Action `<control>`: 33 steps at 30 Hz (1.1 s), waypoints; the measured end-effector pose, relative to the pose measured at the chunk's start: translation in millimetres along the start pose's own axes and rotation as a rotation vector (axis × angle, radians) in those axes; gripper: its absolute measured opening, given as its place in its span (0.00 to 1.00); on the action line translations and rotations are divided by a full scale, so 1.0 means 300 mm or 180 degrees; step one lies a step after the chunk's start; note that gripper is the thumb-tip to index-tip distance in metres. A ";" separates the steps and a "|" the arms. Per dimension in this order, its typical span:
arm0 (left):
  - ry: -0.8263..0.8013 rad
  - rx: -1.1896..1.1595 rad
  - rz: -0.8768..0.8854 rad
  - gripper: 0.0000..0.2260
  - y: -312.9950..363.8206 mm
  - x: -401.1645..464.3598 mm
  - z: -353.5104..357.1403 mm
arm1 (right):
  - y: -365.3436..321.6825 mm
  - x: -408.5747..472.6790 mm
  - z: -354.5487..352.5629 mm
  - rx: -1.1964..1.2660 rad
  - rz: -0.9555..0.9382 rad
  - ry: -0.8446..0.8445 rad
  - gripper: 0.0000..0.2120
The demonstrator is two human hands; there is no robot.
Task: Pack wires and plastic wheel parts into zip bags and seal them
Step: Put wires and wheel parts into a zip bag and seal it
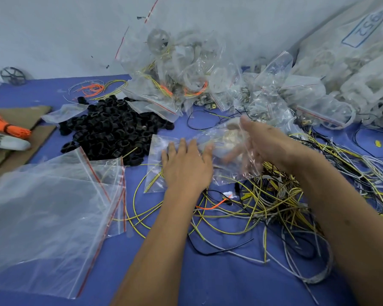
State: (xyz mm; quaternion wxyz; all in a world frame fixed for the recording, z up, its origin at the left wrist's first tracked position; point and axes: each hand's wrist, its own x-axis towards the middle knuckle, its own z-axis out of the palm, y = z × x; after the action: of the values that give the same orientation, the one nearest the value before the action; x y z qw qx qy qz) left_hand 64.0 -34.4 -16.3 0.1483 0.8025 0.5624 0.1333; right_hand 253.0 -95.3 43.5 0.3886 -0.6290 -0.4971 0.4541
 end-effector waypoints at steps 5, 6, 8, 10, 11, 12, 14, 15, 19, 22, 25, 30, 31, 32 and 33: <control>0.0062 0.0213 -0.0417 0.29 -0.020 -0.008 -0.030 | -0.068 -0.001 -0.017 -0.1954 0.0356 0.0282 0.30; 0.0133 0.0202 -0.0464 0.28 -0.023 -0.011 -0.035 | -0.079 0.006 -0.012 -0.2462 0.0364 0.0645 0.27; 0.0317 0.0167 -0.0559 0.24 -0.025 -0.016 -0.049 | -0.098 0.023 -0.005 -0.2813 0.0104 0.1932 0.22; 0.0701 0.0075 -0.0645 0.17 -0.027 -0.016 -0.065 | -0.140 0.038 0.030 -0.2601 -0.0456 0.2990 0.15; 0.0941 -0.0048 -0.0707 0.14 -0.031 -0.015 -0.078 | -0.163 0.057 0.058 -0.2407 -0.0741 0.3077 0.12; 0.1143 -0.0210 -0.0788 0.12 -0.043 -0.012 -0.091 | -0.185 0.085 0.094 -0.2210 -0.0961 0.2864 0.09; 0.1374 -0.0470 -0.0920 0.11 -0.082 0.004 -0.111 | -0.215 0.154 0.179 -0.2091 -0.1108 0.2011 0.06; 0.1411 -0.0481 -0.0965 0.12 -0.106 0.012 -0.117 | -0.219 0.191 0.224 -0.2249 -0.1068 0.1529 0.05; 0.1597 -0.0561 -0.1231 0.11 -0.179 0.028 -0.137 | -0.191 0.319 0.366 -0.3149 -0.1154 -0.0041 0.18; 0.1676 -0.0562 -0.1290 0.11 -0.193 0.032 -0.139 | -0.170 0.367 0.429 -0.3419 -0.1370 -0.0431 0.26; 0.1754 -0.0528 -0.1282 0.12 -0.191 0.037 -0.135 | -0.151 0.374 0.462 -0.3111 -0.1571 -0.0193 0.24; 0.1805 -0.0626 -0.1303 0.11 -0.191 0.041 -0.137 | -0.135 0.370 0.490 -0.2884 -0.1538 0.0095 0.15; 0.1811 -0.0643 -0.1292 0.11 -0.189 0.040 -0.137 | -0.132 0.367 0.490 -0.2838 -0.1536 0.0199 0.14; 0.1834 -0.0656 -0.1279 0.11 -0.187 0.038 -0.138 | -0.131 0.361 0.486 -0.2780 -0.1551 0.0344 0.13; 0.1874 -0.0666 -0.1266 0.11 -0.185 0.037 -0.138 | -0.134 0.354 0.475 -0.2735 -0.1580 0.0517 0.12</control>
State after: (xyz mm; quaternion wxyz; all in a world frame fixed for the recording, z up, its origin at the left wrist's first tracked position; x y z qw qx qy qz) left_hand 4.0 -2.4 0.9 0.0845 0.5853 0.7093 0.3838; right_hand 115.4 22.2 20.8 0.2283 -0.6283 -0.7419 0.0519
